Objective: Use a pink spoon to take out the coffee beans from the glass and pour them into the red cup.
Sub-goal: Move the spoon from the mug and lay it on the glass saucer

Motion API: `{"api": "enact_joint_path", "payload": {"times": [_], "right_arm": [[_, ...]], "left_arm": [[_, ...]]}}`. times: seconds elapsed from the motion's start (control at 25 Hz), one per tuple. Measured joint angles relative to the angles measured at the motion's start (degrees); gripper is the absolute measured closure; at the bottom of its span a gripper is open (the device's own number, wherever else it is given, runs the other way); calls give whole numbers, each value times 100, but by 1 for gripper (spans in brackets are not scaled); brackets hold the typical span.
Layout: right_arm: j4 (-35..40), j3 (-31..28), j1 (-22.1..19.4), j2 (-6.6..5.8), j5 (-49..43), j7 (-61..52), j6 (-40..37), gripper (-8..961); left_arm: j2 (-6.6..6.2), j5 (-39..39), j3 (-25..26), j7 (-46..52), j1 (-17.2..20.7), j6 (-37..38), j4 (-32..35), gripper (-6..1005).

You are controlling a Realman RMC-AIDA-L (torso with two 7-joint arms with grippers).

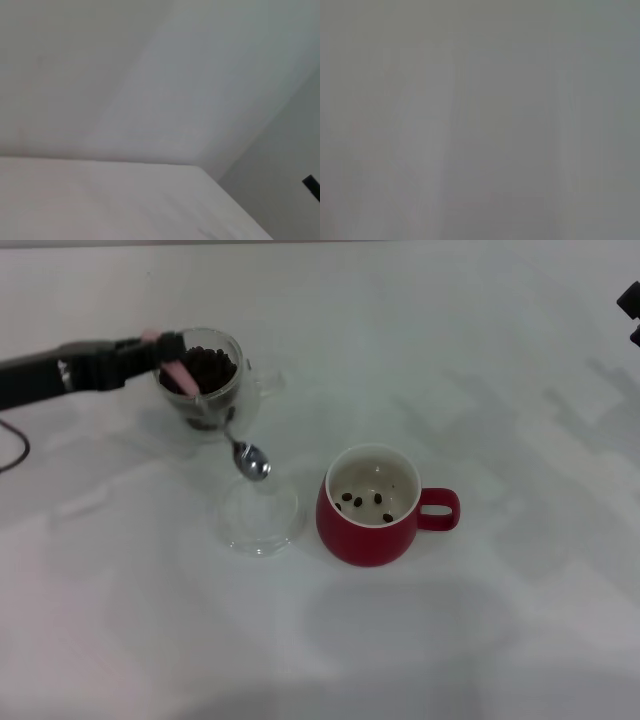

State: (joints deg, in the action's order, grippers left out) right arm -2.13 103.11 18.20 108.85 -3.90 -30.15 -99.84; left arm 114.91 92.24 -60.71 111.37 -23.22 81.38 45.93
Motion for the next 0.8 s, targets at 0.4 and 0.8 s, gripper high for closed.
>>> {"api": "enact_joint_path", "payload": {"times": [0.4, 0.8], "right_arm": [[1, -3, -124, 34, 0, -91, -151, 169], [-8, 1, -220, 36, -23, -91, -170, 169]], "left_arm": [[39, 22, 70, -387, 74, -186, -774, 869], [271, 113, 60, -495, 53, -671, -1038, 870]]}}
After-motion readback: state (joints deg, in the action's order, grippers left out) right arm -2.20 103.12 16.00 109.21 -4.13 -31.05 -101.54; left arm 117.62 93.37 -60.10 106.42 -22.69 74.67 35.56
